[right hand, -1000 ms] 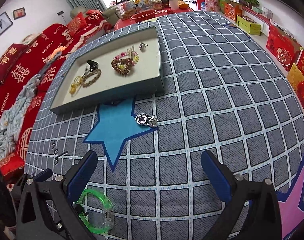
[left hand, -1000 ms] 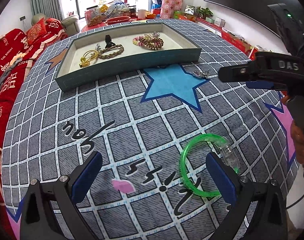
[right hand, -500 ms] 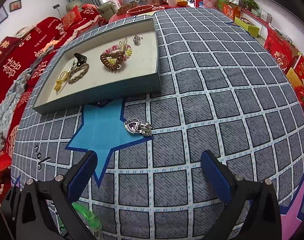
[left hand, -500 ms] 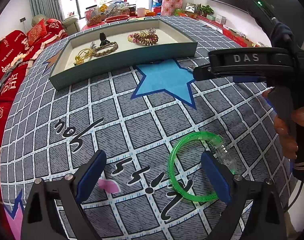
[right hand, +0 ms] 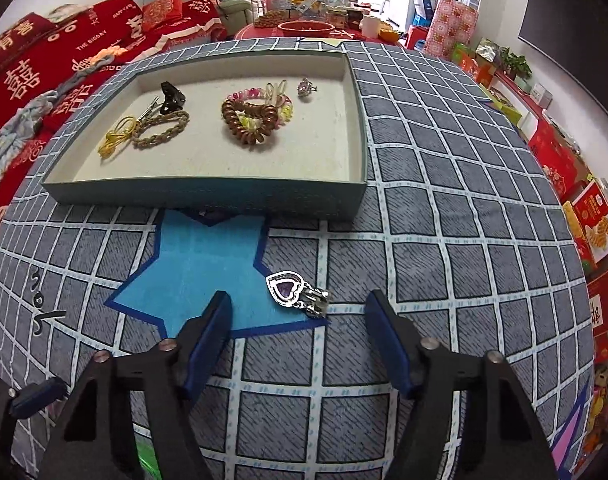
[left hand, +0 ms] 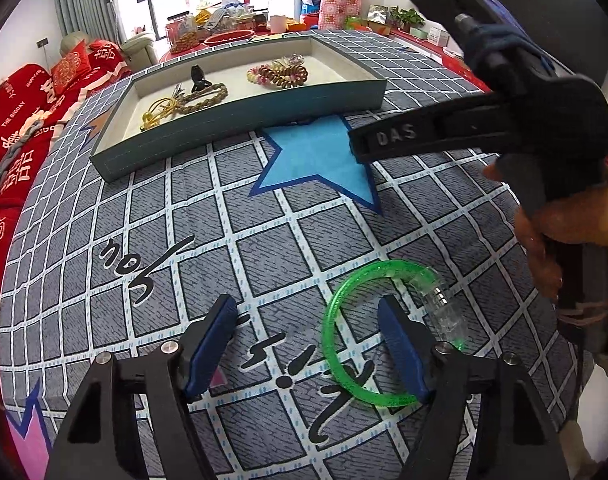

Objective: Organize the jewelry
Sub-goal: 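Grasp the green bangle with the left tool while the right tool grasps the silver heart pendant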

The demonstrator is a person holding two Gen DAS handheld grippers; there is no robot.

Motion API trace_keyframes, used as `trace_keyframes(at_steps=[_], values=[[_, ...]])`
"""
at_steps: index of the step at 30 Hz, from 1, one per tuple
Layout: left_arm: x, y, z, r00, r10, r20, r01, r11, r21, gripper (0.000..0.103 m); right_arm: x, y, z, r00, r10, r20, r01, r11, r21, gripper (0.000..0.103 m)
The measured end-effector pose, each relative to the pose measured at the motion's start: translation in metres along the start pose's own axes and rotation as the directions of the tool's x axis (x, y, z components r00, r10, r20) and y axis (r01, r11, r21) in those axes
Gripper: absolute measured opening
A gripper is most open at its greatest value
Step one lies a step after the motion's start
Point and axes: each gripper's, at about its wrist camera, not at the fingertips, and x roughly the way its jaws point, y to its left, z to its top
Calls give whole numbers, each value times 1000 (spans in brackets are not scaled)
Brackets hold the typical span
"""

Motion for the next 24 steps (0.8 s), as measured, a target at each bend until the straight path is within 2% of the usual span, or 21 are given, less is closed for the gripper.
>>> trace_keyframes(at_steps=[1, 3, 7, 8, 11, 14, 16, 19, 22, 24], values=[[0, -1, 0, 1000, -1, -1, 1, 1000, 0, 85, 0, 1, 1, 1000, 3, -1, -3, 1000, -2, 64], [-1, -4, 0, 1000, -1, -3, 1, 1000, -1, 85, -1, 3, 2, 1000, 4, -1, -4, 1000, -4, 51], [-2, -4, -1, 1000, -3, -7, 3, 1000, -3, 85, -2, 2, 2, 1000, 2, -1, -2, 1000, 3, 37], [-3, -5, -1, 1000, -11, -5, 11, 1000, 3, 77, -3, 1, 3, 1000, 1, -1, -1, 1000, 5, 33], [-6, -8, 0, 1000, -29, 2, 29, 999, 26, 53, -3, 0, 2, 1000, 5, 2, -5, 1000, 14, 32], [-7, -8, 1, 999, -38, 3, 38, 999, 31, 40, -4, -1, 1, 1000, 8, 8, -8, 1000, 21, 31], [-8, -8, 2, 999, -49, 2, 49, 998, 31, 23, -5, -2, -1, 1000, 16, 9, -16, 1000, 27, 31], [-9, -5, 2, 997, -80, 1, 80, 997, 11, 20, -8, -5, -4, 999, 32, 9, -33, 999, 35, 31], [-10, -2, 1, 996, -88, 1, 88, 996, -4, 20, -14, -9, -7, 998, 54, 17, -55, 997, 50, 25], [-10, 0, 2, 996, -89, 5, 89, 996, -8, 21, -18, -13, -9, 998, 68, 18, -69, 996, 63, 7]])
